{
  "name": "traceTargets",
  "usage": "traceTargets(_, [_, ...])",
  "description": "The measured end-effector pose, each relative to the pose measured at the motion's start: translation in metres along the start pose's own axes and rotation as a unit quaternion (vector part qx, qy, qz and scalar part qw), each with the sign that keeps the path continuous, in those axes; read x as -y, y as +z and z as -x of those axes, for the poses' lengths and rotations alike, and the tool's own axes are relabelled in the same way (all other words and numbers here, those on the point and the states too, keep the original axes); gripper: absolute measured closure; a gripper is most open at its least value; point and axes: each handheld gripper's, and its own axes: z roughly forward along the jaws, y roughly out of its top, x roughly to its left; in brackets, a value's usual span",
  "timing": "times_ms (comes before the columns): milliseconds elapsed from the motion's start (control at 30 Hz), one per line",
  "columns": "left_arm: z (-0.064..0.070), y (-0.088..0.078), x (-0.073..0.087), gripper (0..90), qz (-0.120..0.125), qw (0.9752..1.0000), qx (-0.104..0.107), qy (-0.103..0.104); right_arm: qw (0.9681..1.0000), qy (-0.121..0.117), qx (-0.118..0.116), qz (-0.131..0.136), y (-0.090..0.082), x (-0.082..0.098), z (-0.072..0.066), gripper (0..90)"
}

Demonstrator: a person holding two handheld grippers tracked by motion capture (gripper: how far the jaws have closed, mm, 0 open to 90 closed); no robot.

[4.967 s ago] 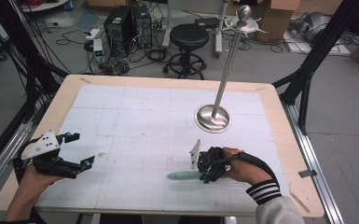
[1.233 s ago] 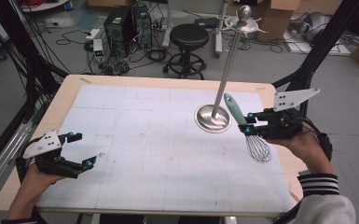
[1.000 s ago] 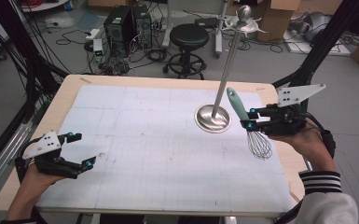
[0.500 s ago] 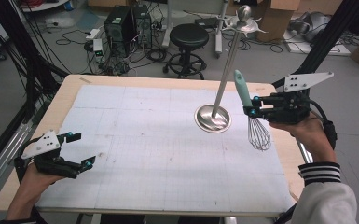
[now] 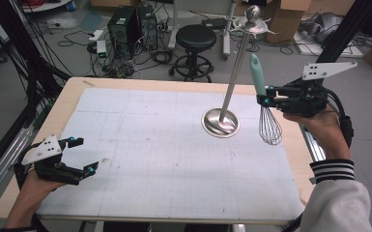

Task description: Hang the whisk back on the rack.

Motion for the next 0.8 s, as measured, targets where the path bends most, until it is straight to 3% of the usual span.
traceTargets(533, [-0.001, 0.0, 0.002, 1.7, -0.005, 1.0, -0.001, -0.002, 0.9996, 0.009, 0.025, 0.0, -0.004, -0.027, 0.016, 69.5])
traceTargets(800, [-0.001, 0.001, 0.002, 1.7, -0.005, 1.0, 0.0, -0.002, 0.9991, 0.02, 0.036, -0.007, -0.004, -0.028, 0.021, 69.5])
